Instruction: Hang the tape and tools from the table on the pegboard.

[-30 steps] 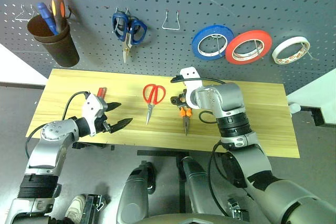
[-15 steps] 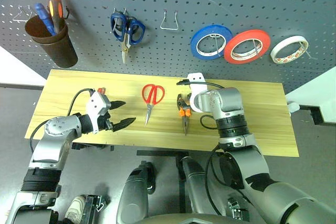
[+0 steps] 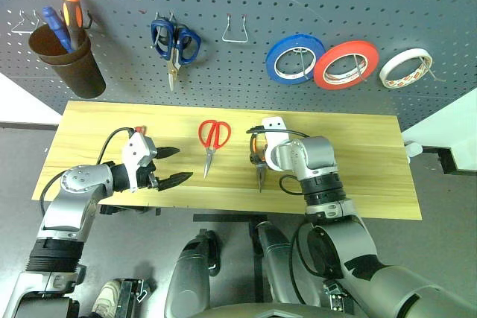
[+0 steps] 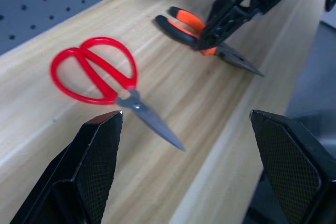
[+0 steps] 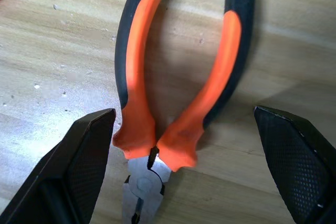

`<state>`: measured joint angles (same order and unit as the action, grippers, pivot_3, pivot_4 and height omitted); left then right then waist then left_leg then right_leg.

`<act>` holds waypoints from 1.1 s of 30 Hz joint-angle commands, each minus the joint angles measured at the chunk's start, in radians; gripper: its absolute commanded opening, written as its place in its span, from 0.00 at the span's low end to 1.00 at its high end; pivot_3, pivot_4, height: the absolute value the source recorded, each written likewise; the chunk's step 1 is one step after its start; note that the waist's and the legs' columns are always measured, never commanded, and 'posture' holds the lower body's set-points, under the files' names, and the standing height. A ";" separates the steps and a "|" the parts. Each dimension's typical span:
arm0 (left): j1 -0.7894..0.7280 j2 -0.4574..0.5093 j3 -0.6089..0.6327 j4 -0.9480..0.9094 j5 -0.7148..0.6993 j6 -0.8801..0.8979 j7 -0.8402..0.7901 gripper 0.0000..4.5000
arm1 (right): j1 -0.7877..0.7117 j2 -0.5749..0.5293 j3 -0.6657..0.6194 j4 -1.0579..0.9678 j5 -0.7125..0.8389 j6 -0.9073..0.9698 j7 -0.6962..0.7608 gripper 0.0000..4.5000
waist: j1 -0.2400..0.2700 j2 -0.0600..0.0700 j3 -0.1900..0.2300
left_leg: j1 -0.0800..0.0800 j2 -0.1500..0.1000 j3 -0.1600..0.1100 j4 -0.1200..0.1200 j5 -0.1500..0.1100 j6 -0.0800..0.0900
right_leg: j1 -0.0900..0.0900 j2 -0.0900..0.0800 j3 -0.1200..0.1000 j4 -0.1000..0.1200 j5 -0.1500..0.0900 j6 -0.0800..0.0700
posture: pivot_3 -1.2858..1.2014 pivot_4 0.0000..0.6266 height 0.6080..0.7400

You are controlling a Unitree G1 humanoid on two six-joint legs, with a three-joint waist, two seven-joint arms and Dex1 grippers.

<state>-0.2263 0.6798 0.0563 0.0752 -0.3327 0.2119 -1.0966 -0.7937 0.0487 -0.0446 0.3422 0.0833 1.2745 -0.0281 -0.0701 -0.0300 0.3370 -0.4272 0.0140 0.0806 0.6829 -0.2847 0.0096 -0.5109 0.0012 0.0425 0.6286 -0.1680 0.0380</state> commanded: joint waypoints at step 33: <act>0.023 0.088 0.168 -0.102 -0.161 0.016 -0.083 0.90 | 0.050 -0.164 0.117 -0.404 0.086 0.016 0.234 0.48 | 0.000 -0.007 -0.010 | -0.003 0.000 0.000 0.000 0.000 0.000 | -0.001 0.000 0.000 -0.001 0.001 0.001 | 0.51 0.32 0.95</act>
<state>-0.2102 0.7528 0.1843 0.0020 -0.4670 0.2334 -1.1755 -0.7476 -0.1147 0.0723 0.0154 0.1432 1.3176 0.1809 -0.0704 -0.0375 0.3266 -0.4304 0.0141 0.0809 0.6830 -0.2846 0.0093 -0.5120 0.0018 0.0422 0.6274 -0.1674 0.0387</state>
